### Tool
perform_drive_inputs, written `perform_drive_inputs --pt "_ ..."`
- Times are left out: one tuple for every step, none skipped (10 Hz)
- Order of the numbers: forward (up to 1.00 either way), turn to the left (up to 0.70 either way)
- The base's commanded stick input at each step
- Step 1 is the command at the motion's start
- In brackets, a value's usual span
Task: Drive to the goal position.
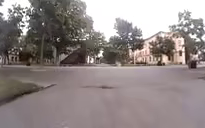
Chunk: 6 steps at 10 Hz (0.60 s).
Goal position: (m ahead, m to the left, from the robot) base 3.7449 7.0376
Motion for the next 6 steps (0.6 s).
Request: perform_drive_inputs --pt "0.70 0.00" --pt "0.70 0.00" --pt "0.70 0.00" --pt "0.70 0.00" --pt "0.70 0.00" --pt "0.70 0.04"
